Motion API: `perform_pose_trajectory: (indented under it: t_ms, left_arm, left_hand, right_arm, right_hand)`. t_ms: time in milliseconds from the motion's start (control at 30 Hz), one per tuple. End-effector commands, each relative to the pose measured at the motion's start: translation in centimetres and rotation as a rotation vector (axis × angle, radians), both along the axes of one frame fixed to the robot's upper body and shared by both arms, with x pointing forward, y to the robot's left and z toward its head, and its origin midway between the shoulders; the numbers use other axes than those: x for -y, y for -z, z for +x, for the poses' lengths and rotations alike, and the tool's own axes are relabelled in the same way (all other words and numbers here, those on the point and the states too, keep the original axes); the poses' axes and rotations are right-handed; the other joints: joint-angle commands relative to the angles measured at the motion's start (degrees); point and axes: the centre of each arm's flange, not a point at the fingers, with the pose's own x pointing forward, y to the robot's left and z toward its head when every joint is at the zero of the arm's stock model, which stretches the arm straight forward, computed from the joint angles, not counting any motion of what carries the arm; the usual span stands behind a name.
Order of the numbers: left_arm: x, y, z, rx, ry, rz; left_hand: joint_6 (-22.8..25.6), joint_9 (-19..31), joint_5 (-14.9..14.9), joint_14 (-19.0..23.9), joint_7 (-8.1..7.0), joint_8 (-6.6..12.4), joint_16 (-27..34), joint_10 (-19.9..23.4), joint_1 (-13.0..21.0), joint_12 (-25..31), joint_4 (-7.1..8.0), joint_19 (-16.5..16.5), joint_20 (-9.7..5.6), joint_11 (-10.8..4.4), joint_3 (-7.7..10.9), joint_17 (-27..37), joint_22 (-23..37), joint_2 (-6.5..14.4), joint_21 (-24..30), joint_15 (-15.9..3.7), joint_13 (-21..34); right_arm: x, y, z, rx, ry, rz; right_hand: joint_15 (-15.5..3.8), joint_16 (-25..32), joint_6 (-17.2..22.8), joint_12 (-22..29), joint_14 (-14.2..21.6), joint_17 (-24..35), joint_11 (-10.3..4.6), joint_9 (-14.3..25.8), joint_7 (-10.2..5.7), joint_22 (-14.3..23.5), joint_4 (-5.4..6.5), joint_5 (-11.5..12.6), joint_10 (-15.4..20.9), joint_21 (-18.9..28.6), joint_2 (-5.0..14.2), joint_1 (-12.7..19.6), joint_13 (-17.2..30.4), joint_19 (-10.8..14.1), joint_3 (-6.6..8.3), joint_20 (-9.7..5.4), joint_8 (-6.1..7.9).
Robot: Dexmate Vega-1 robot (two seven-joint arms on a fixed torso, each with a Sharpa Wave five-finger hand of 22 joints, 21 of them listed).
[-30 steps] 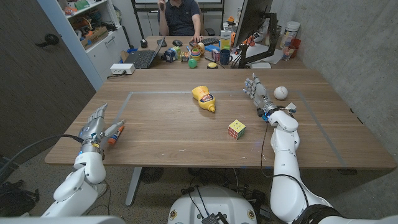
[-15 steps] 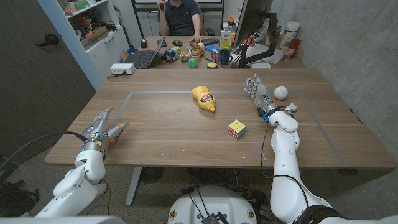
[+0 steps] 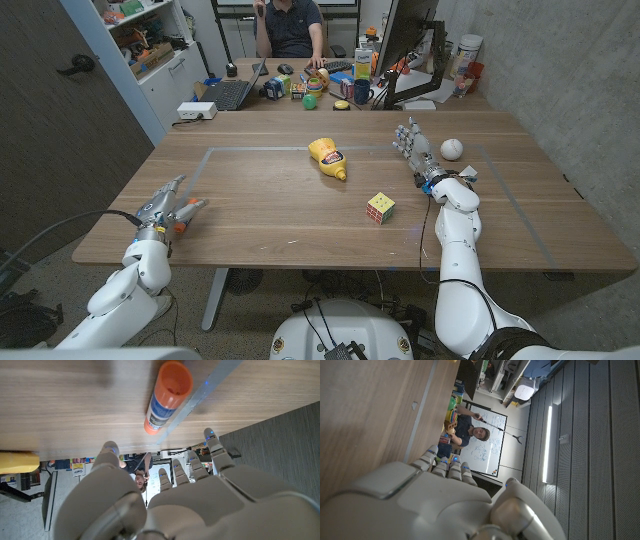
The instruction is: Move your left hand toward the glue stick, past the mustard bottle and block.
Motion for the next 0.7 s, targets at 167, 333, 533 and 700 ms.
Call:
perform_pose_trajectory:
  t_ms: [167, 333, 533, 700]
  left_arm:
    - [0.38, -0.27, 0.30, -0.022, 0.009, 0.006]
    - [0.47, -0.30, 0.29, -0.023, 0.014, 0.005]
    - [0.48, -0.32, 0.27, -0.025, 0.012, 0.003]
    - [0.51, -0.31, 0.24, -0.034, 0.015, 0.010]
  left_hand:
    - [1.4, 0.2, -0.3, 0.2, -0.28, 0.69, -0.3, 0.4, 0.8, -0.1, -0.01, 0.8, -0.10, 0.10, 0.34, 0.1, 0.1, 0.0, -0.4, -0.65, 0.1]
    - [1.8, 0.2, -0.3, 0.4, -0.29, 0.81, -0.3, 0.8, 0.9, -0.1, 0.01, 1.0, -0.10, 0.04, 0.38, 0.1, 0.1, 0.1, -0.6, -0.76, 0.1]
    - [2.3, 0.2, -0.4, 0.7, -0.30, 0.92, -0.3, 1.2, 1.2, -0.1, 0.01, 1.2, -0.11, 0.08, 0.45, 0.1, 0.1, 0.1, -0.7, -1.07, 0.1]
    - [2.4, 0.2, -0.4, 0.9, -0.30, 0.95, -0.3, 1.3, 1.3, -0.2, 0.02, 1.3, -0.12, 0.07, 0.49, 0.1, 0.1, 0.2, -0.8, -1.08, 0.1]
  right_arm:
    - [0.33, 0.06, 0.08, 0.000, 0.004, 0.008]
    - [0.39, 0.09, 0.06, 0.001, 0.006, 0.004]
    - [0.29, 0.19, 0.12, -0.007, 0.002, 0.007]
    - [0.23, 0.33, 0.14, -0.009, 0.002, 0.005]
  right_hand:
    - [0.22, 0.3, -0.6, 0.3, -0.1, 0.1, 0.29, 0.2, 0.28, 0.1, 0.05, 0.5, -0.1, -0.2, 0.16, -0.8, 0.2, 0.0, -0.50, 0.14, -0.04]
    - [0.24, 0.3, -0.6, 0.3, -0.1, 0.1, 0.33, 0.2, 0.26, 0.1, 0.04, 0.5, -0.1, -0.3, 0.15, -0.8, 0.2, -0.1, -0.61, 0.17, -0.02]
    - [0.27, 0.3, -0.7, 0.3, -0.1, 0.1, 0.25, 0.2, 0.28, 0.1, 0.03, 0.6, 0.0, -0.4, 0.15, -0.9, 0.2, -0.1, -0.75, 0.13, -0.01]
    - [0.24, 0.3, -0.7, 0.3, -0.2, 0.1, 0.24, 0.2, 0.29, 0.1, 0.03, 0.6, -0.1, -0.5, 0.15, -0.9, 0.2, -0.3, -0.87, 0.19, 0.01]
